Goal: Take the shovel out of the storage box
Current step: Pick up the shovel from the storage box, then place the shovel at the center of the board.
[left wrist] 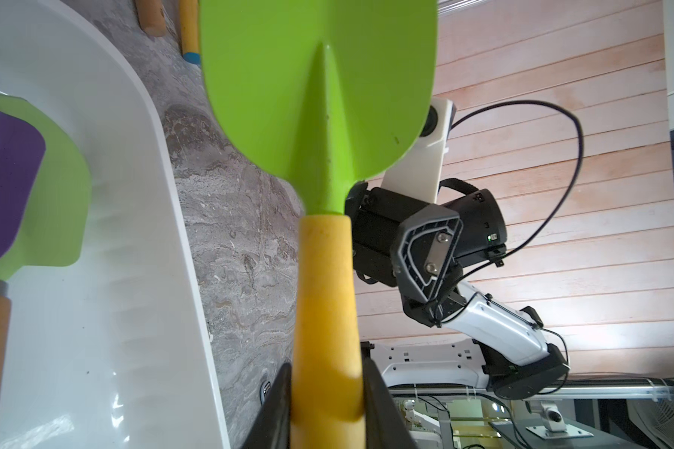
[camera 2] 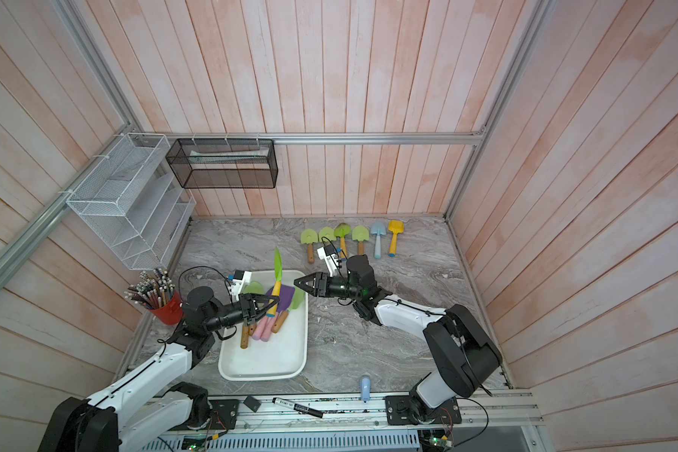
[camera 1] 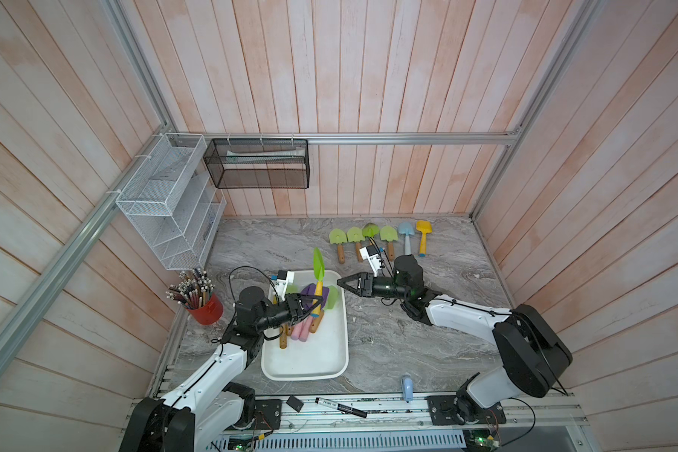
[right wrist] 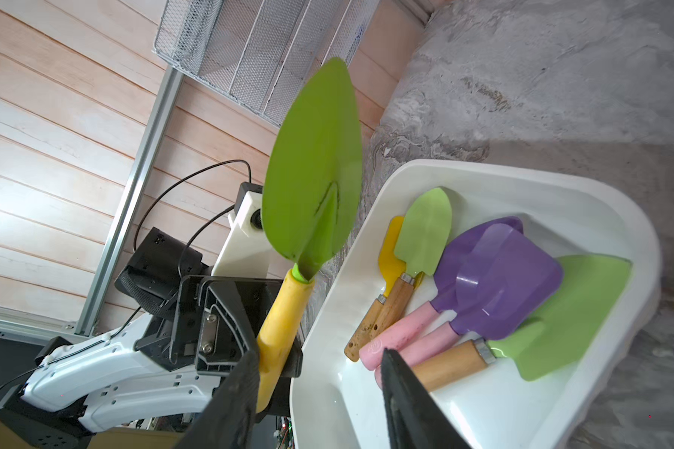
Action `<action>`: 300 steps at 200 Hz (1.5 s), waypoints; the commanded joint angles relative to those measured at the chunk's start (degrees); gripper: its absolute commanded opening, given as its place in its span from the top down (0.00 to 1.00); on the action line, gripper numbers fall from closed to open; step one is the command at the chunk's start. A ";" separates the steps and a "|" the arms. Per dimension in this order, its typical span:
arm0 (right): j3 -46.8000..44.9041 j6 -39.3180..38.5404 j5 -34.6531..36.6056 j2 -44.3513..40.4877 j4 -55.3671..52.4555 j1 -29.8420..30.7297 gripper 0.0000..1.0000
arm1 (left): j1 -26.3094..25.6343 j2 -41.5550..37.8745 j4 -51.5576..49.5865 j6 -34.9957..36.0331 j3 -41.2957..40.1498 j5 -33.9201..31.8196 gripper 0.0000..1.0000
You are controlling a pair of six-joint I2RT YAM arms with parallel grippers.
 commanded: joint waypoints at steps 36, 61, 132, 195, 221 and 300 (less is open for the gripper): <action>1.90 5.34 -3.19 3.34 10.91 1.59 0.47 | 0.28 0.45 10.08 -4.26 -0.86 1.93 0.84; 2.31 7.35 -3.75 5.09 14.48 2.20 0.47 | 0.26 1.22 11.96 -5.34 -1.15 2.11 0.84; 6.78 11.75 -5.89 10.83 21.38 4.17 0.48 | 0.28 3.41 16.86 -7.87 -1.84 2.52 0.84; 9.13 16.35 -6.80 15.87 28.04 4.78 0.56 | 0.30 4.06 18.04 -8.48 -1.87 3.01 0.84; 9.09 19.08 -6.86 17.04 32.48 4.82 0.62 | 0.30 4.57 18.66 -8.54 -1.92 3.12 0.84; 11.00 27.67 -7.22 22.01 44.44 4.85 0.71 | 0.18 5.77 19.58 -8.92 -2.19 3.73 0.83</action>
